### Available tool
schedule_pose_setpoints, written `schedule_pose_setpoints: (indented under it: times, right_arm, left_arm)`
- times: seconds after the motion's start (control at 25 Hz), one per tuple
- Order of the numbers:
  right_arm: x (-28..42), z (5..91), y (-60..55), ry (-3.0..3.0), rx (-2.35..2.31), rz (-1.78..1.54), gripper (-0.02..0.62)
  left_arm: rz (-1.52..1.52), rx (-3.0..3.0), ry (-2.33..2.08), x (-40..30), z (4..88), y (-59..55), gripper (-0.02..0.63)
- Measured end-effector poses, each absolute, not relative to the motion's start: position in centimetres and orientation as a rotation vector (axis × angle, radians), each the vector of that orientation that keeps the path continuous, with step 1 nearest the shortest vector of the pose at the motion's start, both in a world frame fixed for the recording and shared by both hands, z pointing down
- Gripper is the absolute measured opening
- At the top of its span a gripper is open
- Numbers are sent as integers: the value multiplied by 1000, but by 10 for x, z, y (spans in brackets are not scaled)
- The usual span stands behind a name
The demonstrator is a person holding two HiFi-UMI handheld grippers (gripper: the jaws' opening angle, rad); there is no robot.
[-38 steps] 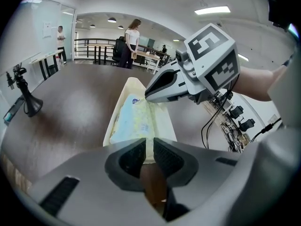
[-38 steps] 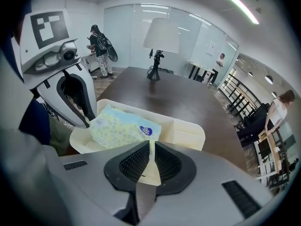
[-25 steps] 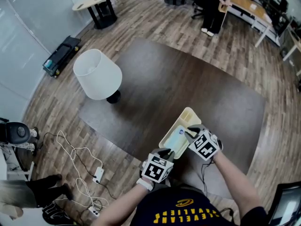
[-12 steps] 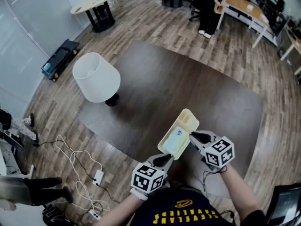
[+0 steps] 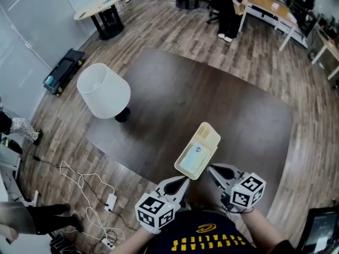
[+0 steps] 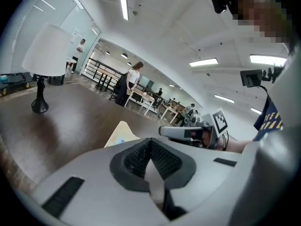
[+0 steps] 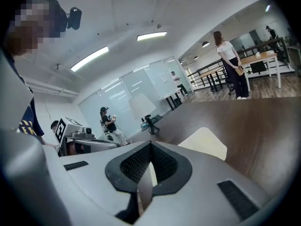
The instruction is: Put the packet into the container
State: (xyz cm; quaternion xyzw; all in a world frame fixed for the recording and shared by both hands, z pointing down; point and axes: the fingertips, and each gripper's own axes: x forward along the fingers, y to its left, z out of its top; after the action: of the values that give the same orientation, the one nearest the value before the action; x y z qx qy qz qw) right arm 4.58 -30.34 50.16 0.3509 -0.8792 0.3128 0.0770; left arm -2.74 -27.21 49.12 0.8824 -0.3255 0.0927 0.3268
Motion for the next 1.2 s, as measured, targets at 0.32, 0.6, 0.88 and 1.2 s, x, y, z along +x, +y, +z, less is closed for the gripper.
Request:
schedule_pose_setpoints:
  times: [0.32,0.6,0.88,1.2]
  right_arm:
    - [49,484,-286,-2675,1223,884,9]
    - [42,461,-288,-2705,1284,774,9]
    - [35,459,-287,-2723,1252,739,9]
    - [36,457,-287,-2721,1249,696,9]
  left_arm:
    - [183,2413,-870,-14,465,-269,0]
    - [178,2389,-889,-16,467,-272,0]
    - [184,2381,-888,-16,466,-275,0]
    - [193,2392,-885,-13,469,-274,0]
